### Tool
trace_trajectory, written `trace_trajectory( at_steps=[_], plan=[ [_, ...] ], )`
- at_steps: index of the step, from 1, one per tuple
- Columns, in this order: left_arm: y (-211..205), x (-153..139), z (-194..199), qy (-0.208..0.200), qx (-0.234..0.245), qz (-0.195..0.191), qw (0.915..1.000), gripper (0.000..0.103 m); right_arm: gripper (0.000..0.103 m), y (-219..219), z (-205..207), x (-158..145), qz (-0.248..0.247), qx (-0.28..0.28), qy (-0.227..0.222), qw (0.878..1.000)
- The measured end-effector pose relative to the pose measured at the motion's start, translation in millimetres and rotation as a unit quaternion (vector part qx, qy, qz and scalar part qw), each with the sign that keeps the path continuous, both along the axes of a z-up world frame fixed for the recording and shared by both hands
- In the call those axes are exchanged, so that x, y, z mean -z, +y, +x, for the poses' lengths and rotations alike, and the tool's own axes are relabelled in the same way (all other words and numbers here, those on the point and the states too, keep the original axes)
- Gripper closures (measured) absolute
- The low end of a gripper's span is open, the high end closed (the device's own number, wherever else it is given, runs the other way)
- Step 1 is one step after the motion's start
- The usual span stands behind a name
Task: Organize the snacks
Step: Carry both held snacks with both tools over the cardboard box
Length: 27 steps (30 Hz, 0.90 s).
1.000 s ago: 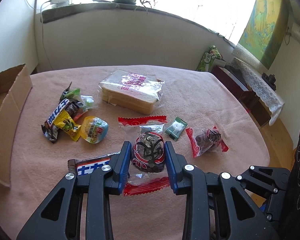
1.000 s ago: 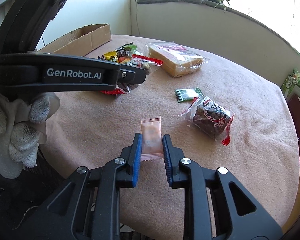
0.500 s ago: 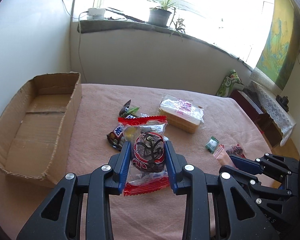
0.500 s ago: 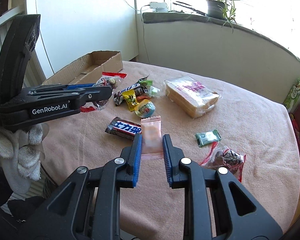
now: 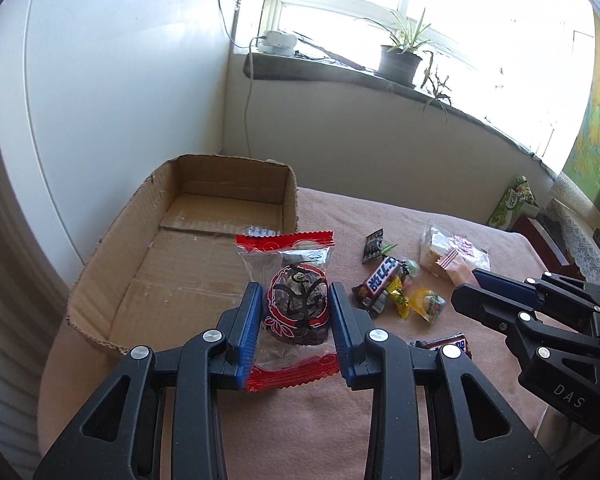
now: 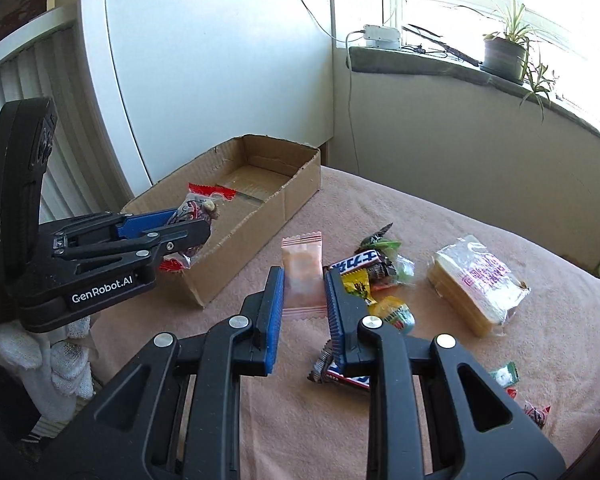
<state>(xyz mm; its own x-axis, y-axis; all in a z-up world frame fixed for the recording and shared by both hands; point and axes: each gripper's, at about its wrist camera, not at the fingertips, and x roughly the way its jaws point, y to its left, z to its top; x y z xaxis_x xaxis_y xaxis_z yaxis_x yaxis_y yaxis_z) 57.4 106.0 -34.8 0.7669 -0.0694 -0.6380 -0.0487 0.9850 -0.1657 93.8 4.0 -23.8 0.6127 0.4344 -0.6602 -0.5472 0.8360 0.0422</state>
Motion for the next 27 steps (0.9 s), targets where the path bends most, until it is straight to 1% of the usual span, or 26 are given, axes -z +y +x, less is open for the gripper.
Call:
trace_trajectory(
  at_steps=[7,12,19,27],
  plan=[
    [32,2,0,0.006,-0.031,0.006,0.9995,0.071,0.081,55,25,-1,-0.001,-0.03,0.004,1.0],
    [47,8,4,0.017,-0.043,0.006,0.9989,0.071,0.081,85,38,6,-0.003,-0.041,0.012,0.999],
    [59,11,7,0.024,-0.055,0.006,0.9982,0.071,0.081,114,51,17,-0.008,-0.059,0.026,0.998],
    [64,11,9,0.027,-0.063,0.01,0.9976,0.071,0.081,125,58,22,-0.006,-0.069,0.035,0.997]
  ],
)
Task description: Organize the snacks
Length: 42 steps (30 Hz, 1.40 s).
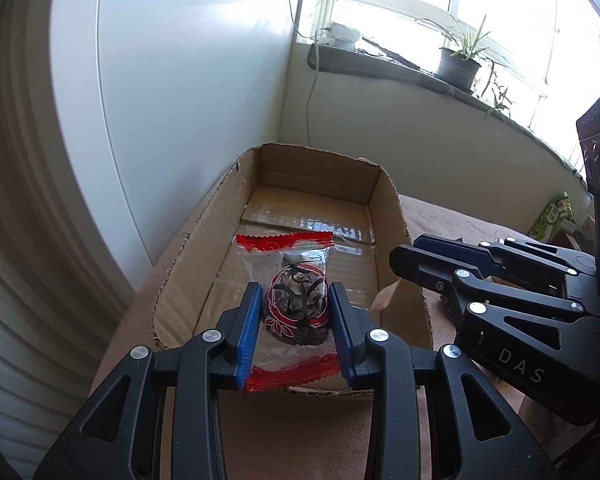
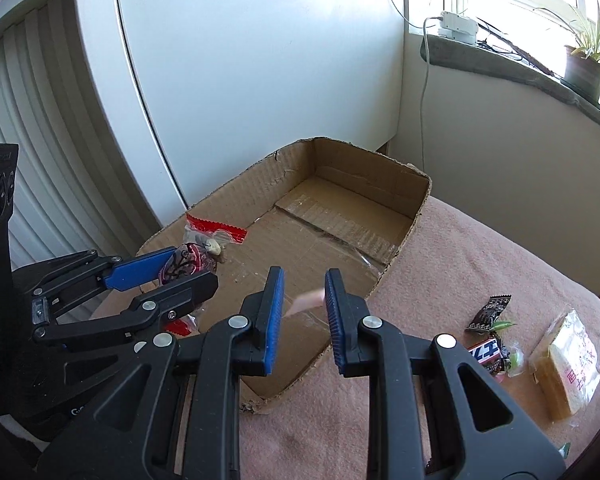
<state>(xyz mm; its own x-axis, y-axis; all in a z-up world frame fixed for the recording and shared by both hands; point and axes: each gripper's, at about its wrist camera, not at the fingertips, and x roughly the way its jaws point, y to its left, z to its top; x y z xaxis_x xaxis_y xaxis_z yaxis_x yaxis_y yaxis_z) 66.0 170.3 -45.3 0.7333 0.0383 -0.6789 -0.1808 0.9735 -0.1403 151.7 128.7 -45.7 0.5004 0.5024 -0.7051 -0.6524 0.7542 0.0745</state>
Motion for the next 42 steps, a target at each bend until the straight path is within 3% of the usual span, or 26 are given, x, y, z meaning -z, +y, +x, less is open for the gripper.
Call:
trace_trajectory(
  at_steps=[6,8,10,17,21,24,30,36,42],
  plan=[
    [2,0,1,0.0,-0.009,0.006,0.9999,0.07,0.08,2,2,0,0.001,-0.006,-0.001,1.0],
    [3,-2,1,-0.001,-0.014,0.01,0.9998,0.07,0.059,-1,2,-2,0.004,-0.003,-0.003,1.0],
    [4,-3,-1,-0.002,-0.018,0.013,0.9998,0.068,0.047,-6,1,-4,0.008,0.003,-0.01,1.0],
    [-4,-13,-7,-0.013,-0.023,0.02,0.9995,0.066,0.025,-27,-6,-16,0.007,0.016,-0.029,0.999],
    [-13,-19,-12,-0.019,-0.017,0.018,0.9995,0.065,0.024,-47,-11,-22,0.006,0.029,-0.036,0.999],
    [-22,-22,-17,-0.027,-0.004,0.012,0.9996,0.055,0.024,-68,-17,-25,0.009,0.042,-0.039,0.998],
    [-47,-15,-27,-0.046,0.029,0.002,0.9985,0.055,0.024,-125,-30,-25,0.011,0.09,-0.046,0.995],
    [-78,0,-24,-0.023,0.067,-0.024,0.9972,0.055,0.023,-196,-45,-22,0.024,0.156,-0.035,0.987],
    [-113,8,-15,0.003,0.124,-0.05,0.991,0.055,0.01,-256,-61,-16,0.022,0.206,-0.017,0.978]
  ],
)
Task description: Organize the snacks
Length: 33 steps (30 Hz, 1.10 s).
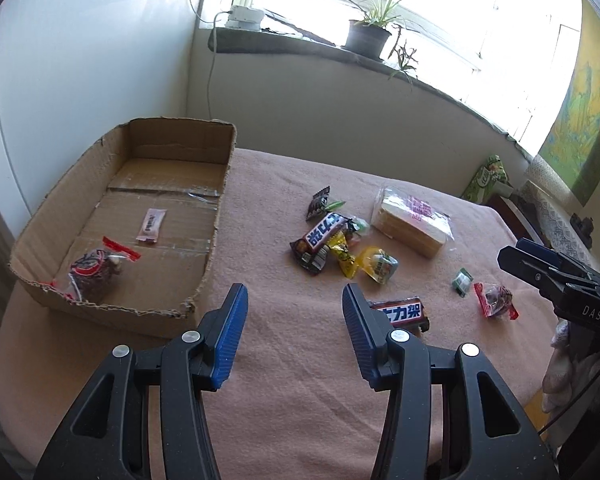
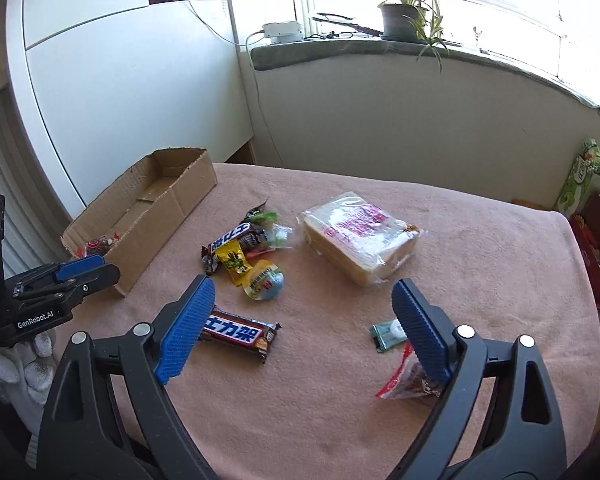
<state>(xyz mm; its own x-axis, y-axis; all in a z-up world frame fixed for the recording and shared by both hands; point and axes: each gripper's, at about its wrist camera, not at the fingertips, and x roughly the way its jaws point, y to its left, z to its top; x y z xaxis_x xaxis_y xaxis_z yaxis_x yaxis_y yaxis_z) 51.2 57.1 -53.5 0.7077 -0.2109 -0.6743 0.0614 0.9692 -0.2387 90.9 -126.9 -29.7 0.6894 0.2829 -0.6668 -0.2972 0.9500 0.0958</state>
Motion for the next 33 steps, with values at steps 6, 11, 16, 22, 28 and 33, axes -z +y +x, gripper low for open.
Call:
trace_trajectory(
  at_steps=[6,11,16,22,28,33],
  plan=[
    [-31,4,16,0.018,0.057,-0.004,0.9982,0.055,0.01,-52,-19,16,0.001,0.054,0.019,0.998],
    [-63,13,23,0.034,0.122,0.019,0.9918,0.055,0.01,-73,-26,36,-0.002,0.081,0.043,0.996],
    [-86,14,24,0.033,0.172,0.073,0.9819,0.05,0.01,-86,-23,50,-0.01,0.092,0.055,0.994],
    [-94,17,34,0.043,0.201,0.116,0.9718,0.042,0.01,-93,-16,58,-0.001,0.098,0.064,0.993],
    [-100,32,59,0.076,0.212,0.11,0.968,0.042,0.01,-96,-18,60,0.011,0.1,0.068,0.993],
    [-92,42,69,0.113,0.217,0.061,0.9675,0.042,0.01,-94,-20,59,0.012,0.097,0.068,0.993]
  ],
)
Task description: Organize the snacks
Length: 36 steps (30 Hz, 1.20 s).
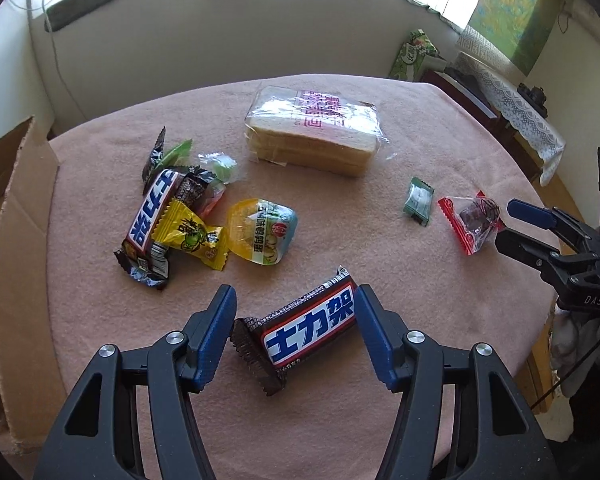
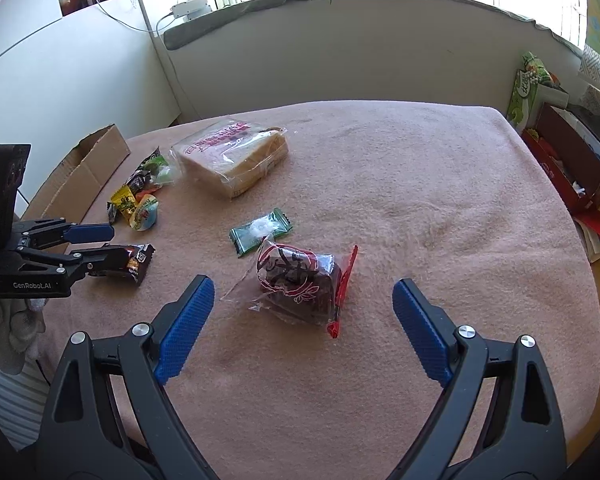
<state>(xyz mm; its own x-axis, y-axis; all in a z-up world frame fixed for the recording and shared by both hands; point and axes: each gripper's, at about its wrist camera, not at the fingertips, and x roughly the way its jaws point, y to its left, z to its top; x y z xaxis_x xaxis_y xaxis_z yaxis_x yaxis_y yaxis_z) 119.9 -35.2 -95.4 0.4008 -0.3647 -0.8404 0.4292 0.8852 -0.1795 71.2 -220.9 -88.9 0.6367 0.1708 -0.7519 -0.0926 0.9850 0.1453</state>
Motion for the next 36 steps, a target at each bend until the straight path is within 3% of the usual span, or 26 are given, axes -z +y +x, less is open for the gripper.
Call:
trace_trajectory(
  at_steps=[6,16,22,30,36],
  plan=[
    [3,1,-20,-0.005,-0.004,-0.001,1.0,0.043,0.01,6,7,1,-0.005,-0.007,0.005,1.0],
    [-11,12,-34,-0.031,-0.059,-0.014,0.9977,0.06,0.011,16,31,20,-0.028,-0.003,0.027,0.999],
    [-13,14,-29,-0.05,-0.08,0.005,0.9955,0.076,0.02,16,38,27,-0.036,0.005,0.038,0.999],
    [-9,12,-30,-0.05,-0.092,-0.002,0.9945,0.076,0.038,18,38,24,-0.054,0.009,0.031,0.998],
    [3,7,-34,-0.055,-0.108,-0.005,0.9926,0.076,0.043,19,37,20,-0.053,0.012,0.028,0.998]
  ],
)
